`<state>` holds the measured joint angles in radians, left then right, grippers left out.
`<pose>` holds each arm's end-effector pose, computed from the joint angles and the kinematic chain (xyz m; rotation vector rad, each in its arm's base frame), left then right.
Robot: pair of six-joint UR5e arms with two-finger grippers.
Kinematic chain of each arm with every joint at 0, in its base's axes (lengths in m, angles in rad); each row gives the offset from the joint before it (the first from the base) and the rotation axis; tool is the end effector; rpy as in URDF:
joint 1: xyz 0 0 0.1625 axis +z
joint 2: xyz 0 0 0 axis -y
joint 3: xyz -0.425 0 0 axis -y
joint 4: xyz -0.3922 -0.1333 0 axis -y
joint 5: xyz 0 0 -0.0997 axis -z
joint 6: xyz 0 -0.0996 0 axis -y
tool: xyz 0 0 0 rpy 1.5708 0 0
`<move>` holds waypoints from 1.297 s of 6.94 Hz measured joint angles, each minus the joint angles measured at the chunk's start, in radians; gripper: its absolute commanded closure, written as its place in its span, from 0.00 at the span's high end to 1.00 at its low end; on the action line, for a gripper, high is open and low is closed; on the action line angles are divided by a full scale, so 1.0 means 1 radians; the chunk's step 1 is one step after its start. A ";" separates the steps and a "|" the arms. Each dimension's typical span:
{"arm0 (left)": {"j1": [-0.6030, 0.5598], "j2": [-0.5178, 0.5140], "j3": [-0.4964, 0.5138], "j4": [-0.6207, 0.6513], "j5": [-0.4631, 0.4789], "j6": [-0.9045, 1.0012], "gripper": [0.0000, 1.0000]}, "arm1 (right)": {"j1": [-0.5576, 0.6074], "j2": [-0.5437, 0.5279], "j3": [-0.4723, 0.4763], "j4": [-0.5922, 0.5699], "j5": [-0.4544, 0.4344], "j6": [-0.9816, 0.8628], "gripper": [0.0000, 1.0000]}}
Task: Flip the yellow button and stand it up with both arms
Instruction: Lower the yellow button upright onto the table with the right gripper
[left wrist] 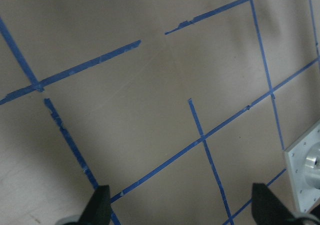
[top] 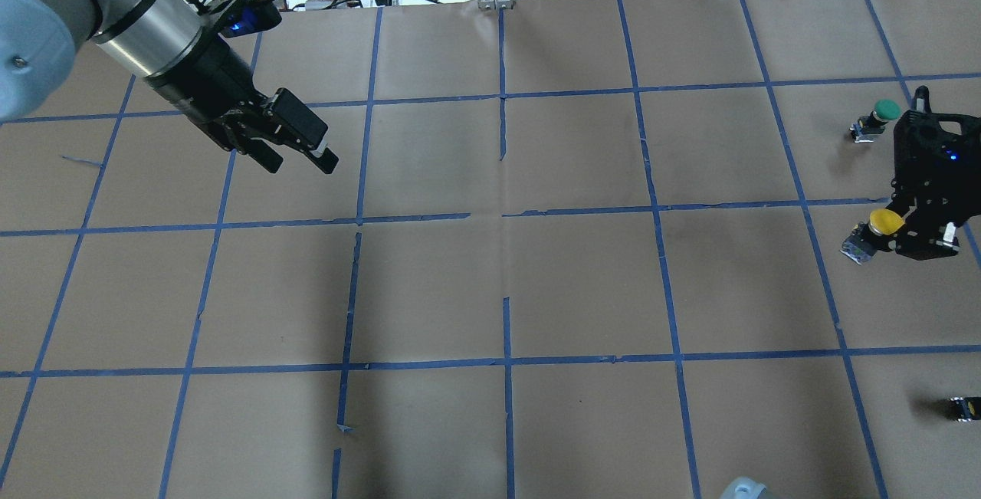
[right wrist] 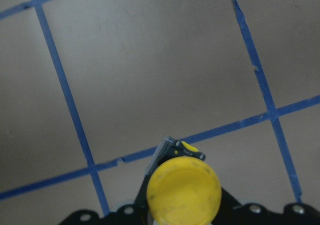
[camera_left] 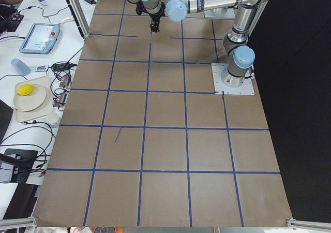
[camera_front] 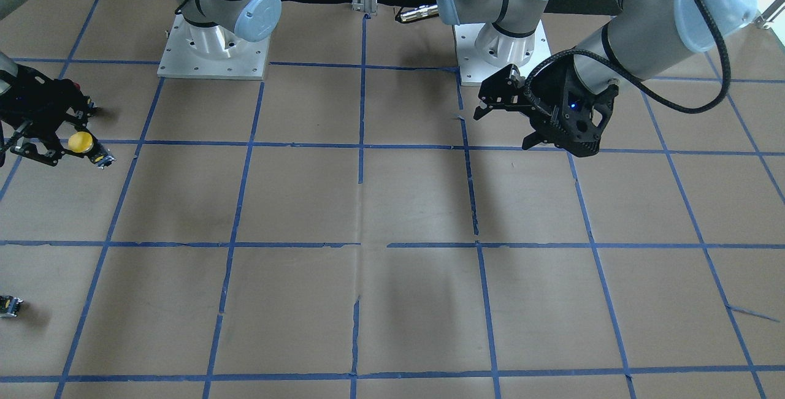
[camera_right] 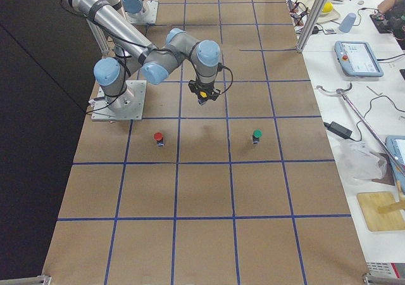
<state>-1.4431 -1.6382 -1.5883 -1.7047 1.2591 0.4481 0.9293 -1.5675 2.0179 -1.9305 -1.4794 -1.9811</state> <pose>-0.0993 -0.5130 0.4391 -0.3957 -2.7491 -0.1686 -0.1521 -0.4416 0.3090 -1.8755 2.3784 -0.0986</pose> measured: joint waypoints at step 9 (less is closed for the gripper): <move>-0.098 0.007 0.024 0.169 0.219 -0.352 1.00 | -0.213 0.250 0.007 -0.272 0.069 -0.979 1.00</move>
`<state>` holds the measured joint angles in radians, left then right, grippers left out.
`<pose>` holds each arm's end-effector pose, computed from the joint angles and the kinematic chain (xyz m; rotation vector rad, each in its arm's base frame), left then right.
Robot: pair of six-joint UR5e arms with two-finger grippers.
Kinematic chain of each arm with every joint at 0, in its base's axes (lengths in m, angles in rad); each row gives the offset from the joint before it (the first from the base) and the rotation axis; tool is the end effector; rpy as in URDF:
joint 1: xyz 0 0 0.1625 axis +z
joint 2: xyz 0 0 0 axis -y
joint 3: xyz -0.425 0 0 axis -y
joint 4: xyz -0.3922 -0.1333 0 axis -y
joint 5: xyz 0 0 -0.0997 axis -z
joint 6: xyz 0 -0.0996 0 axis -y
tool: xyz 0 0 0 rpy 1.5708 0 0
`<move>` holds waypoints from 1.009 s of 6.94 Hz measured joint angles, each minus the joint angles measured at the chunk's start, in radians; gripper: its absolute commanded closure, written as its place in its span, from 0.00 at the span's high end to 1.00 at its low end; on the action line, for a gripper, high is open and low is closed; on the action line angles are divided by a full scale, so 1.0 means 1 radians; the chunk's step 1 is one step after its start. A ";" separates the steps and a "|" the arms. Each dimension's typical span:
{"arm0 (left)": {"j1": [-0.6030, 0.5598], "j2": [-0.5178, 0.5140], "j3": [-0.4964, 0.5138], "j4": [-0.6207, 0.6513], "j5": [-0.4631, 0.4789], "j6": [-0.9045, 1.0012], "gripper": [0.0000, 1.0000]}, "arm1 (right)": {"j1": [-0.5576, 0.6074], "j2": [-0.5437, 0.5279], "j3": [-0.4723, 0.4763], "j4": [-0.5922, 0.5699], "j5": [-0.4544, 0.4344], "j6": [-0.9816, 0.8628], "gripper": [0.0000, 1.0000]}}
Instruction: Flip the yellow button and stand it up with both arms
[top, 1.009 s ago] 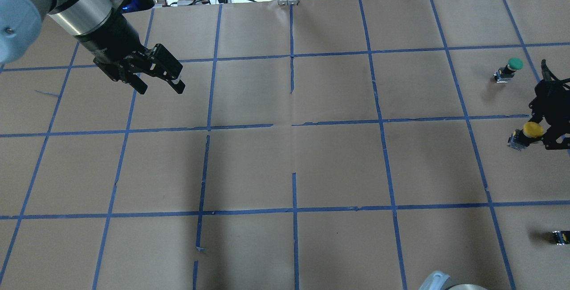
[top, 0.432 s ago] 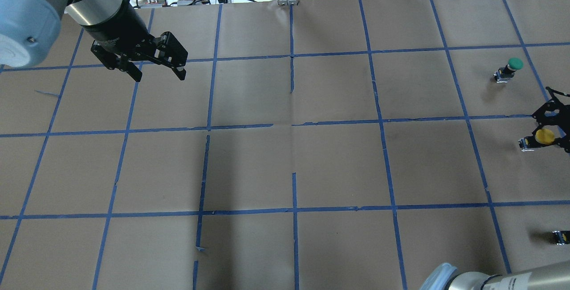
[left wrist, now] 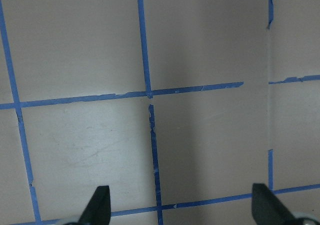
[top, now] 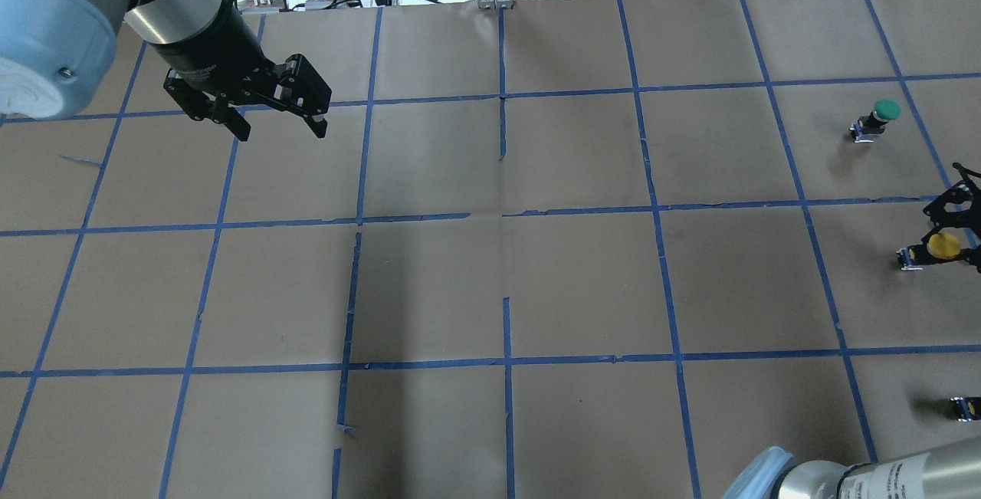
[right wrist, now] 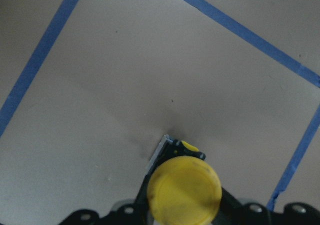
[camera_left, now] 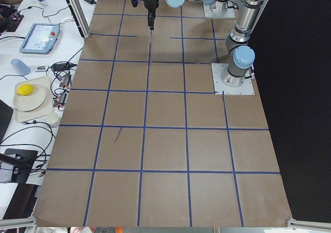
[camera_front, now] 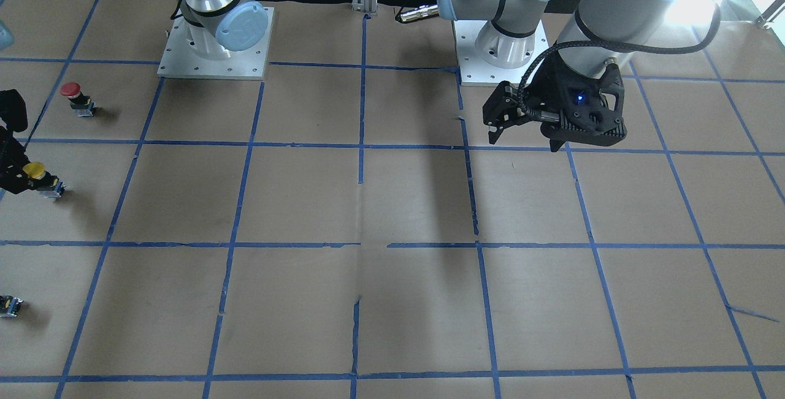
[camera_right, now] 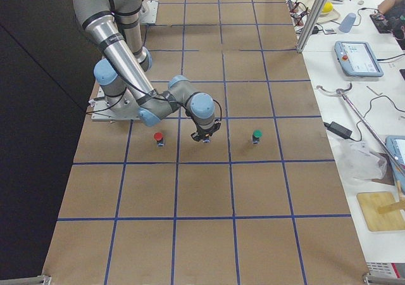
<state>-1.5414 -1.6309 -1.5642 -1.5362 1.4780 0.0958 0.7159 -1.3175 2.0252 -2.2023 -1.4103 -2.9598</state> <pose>-0.1273 -0.5189 0.4647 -0.0998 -3.0461 -0.0199 -0.2766 -0.4384 0.2134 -2.6973 1.5494 -0.2753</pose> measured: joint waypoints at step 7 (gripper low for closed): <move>-0.006 0.023 0.011 -0.012 -0.004 -0.008 1.00 | 0.103 -0.087 -0.160 0.164 -0.012 0.368 1.00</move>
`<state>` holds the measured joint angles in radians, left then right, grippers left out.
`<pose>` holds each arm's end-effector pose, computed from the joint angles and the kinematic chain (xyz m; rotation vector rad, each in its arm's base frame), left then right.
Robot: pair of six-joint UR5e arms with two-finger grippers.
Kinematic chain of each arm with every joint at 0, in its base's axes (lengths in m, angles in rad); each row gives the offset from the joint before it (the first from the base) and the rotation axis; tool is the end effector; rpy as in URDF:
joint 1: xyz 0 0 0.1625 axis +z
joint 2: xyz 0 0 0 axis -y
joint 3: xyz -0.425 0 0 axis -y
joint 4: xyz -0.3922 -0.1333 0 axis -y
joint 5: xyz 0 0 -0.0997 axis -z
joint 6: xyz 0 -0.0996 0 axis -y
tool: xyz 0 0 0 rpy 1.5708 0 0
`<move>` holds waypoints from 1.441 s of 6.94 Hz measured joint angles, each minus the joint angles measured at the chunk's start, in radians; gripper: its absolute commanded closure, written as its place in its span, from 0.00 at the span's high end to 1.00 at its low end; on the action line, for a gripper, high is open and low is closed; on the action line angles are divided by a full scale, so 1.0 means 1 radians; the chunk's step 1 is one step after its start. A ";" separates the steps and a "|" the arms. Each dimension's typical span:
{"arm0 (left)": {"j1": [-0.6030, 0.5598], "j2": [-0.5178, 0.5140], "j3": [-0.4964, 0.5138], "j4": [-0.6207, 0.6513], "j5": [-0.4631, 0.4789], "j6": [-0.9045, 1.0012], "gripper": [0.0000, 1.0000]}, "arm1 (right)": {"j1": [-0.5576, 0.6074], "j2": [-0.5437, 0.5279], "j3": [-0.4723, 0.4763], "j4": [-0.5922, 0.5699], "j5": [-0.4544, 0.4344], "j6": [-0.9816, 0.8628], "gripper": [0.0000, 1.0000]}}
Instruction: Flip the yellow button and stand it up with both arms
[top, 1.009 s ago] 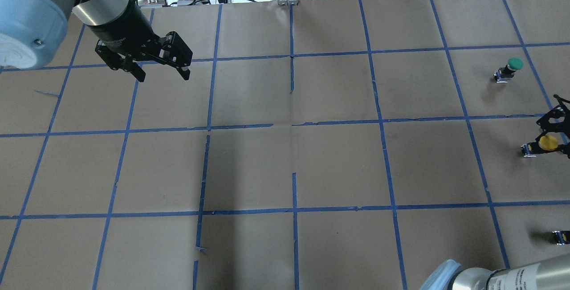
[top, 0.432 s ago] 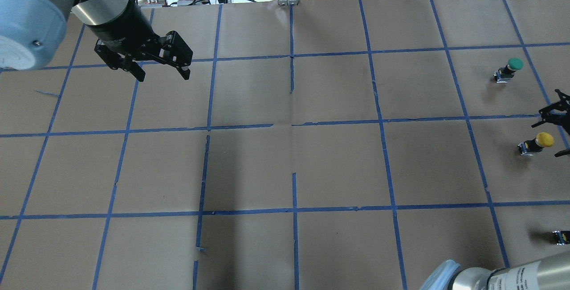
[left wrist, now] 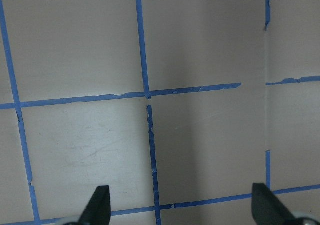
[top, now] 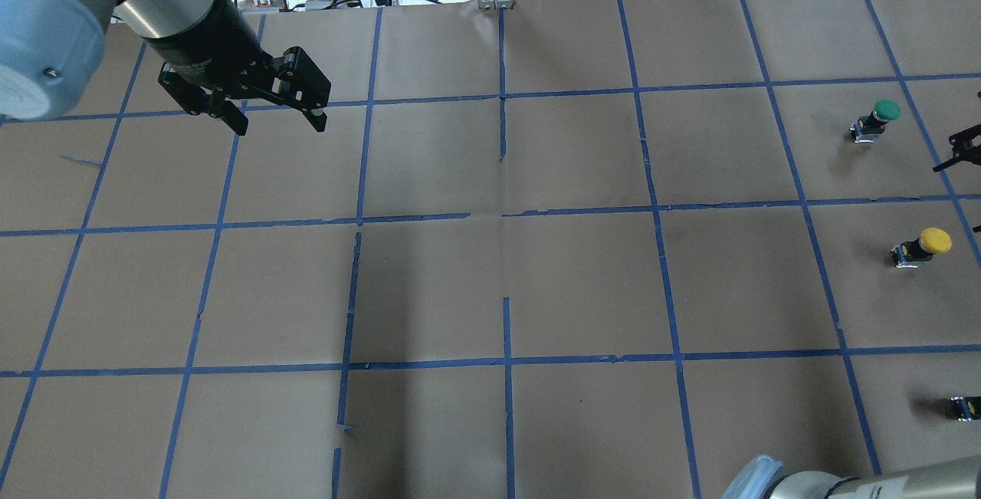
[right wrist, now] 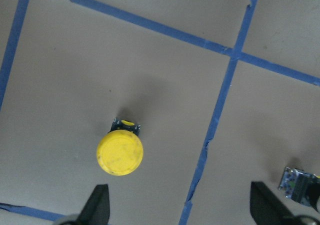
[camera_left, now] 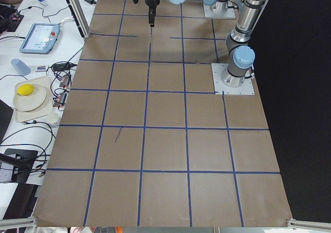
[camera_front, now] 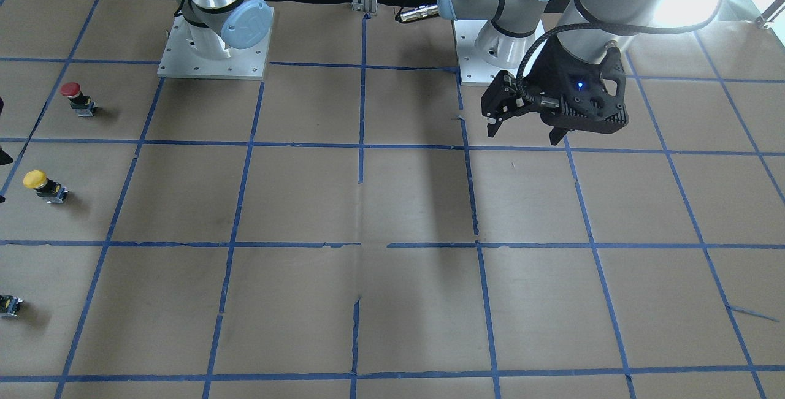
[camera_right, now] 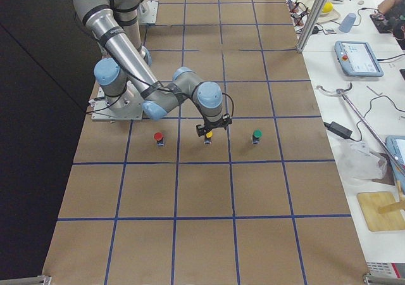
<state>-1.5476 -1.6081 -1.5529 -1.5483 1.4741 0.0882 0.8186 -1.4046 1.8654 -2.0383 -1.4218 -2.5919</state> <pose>-0.1311 -0.5112 0.4808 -0.0992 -3.0436 0.0129 -0.2485 -0.4823 0.3094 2.4756 -1.8847 0.2300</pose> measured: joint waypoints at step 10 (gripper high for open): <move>0.004 0.032 0.005 -0.095 0.044 0.015 1.00 | 0.648 -0.171 -0.293 0.458 -0.111 1.412 1.00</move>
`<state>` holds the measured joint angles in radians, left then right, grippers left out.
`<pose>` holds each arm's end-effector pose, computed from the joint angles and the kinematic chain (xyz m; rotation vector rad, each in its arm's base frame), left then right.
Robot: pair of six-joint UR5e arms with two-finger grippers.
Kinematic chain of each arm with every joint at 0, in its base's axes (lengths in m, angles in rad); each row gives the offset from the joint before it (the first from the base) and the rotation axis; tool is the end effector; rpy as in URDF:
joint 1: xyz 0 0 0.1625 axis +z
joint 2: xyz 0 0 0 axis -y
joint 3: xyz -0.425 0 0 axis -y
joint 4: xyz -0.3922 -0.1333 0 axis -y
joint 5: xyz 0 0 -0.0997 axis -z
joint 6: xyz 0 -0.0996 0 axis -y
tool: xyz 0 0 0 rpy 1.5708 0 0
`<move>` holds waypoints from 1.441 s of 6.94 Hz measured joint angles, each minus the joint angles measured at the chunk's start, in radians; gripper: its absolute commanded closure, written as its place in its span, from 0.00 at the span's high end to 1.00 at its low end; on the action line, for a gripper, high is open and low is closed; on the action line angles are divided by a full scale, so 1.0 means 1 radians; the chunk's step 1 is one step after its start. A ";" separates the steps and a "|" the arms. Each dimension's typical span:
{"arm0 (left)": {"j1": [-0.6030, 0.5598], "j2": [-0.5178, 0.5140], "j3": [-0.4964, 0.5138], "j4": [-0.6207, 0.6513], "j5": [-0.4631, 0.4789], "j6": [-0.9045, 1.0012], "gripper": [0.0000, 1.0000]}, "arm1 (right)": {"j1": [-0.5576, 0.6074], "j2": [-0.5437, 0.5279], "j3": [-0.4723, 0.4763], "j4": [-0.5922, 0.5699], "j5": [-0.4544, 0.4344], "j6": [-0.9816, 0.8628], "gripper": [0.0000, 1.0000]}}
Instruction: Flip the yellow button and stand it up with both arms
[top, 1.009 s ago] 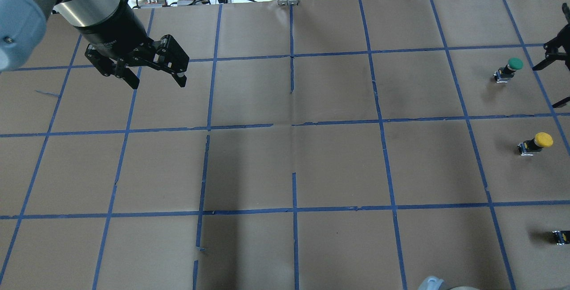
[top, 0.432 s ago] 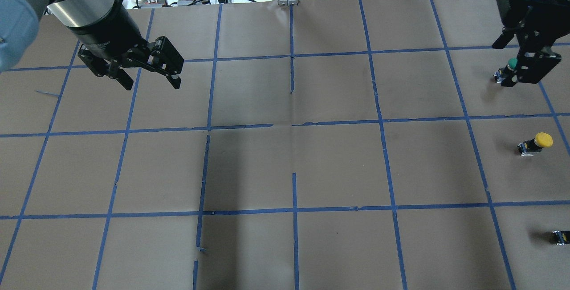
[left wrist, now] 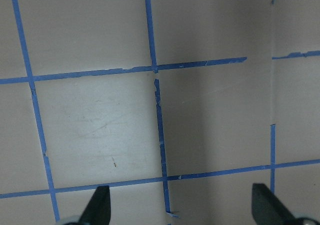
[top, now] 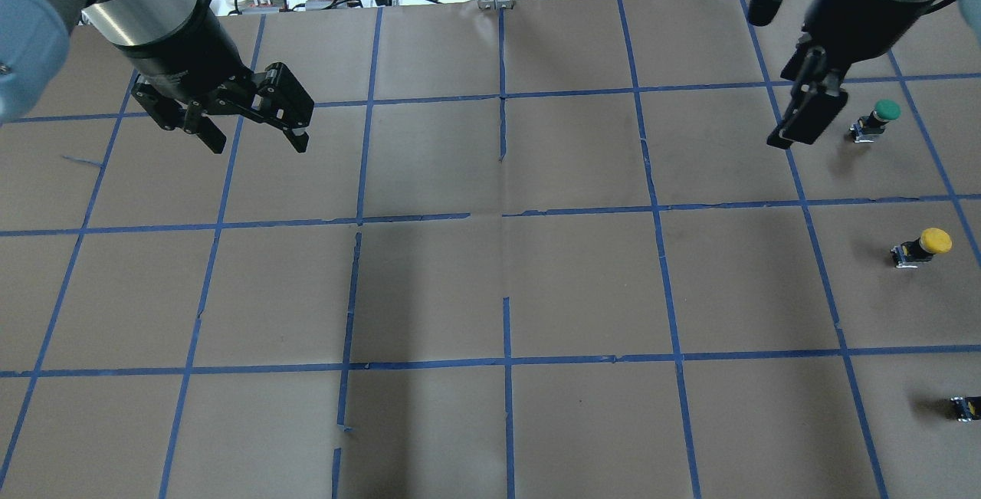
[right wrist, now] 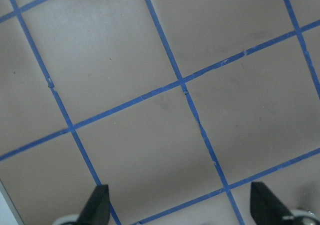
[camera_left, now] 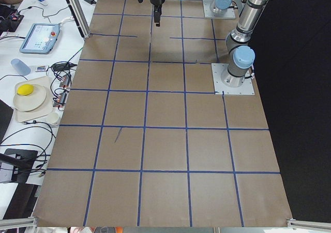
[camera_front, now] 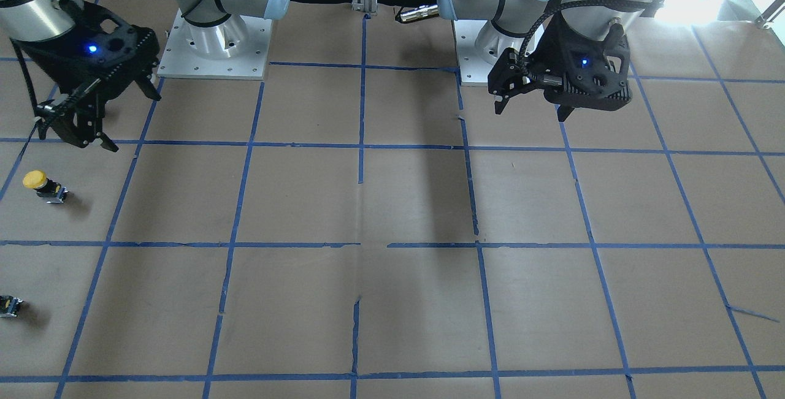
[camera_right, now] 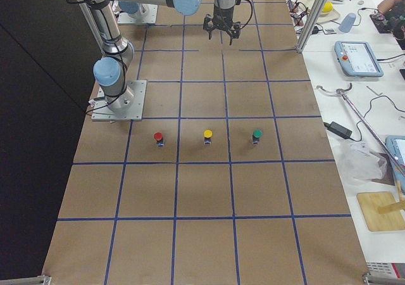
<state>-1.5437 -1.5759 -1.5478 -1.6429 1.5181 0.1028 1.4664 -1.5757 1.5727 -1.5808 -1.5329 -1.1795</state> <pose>-0.1253 -0.4920 0.4898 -0.1145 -3.0824 -0.0782 0.0852 -0.5027 0.4904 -1.5972 2.6786 -0.0516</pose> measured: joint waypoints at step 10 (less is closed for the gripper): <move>-0.001 -0.003 0.000 0.003 0.002 0.000 1.00 | 0.096 0.052 -0.135 0.138 0.010 1.212 1.00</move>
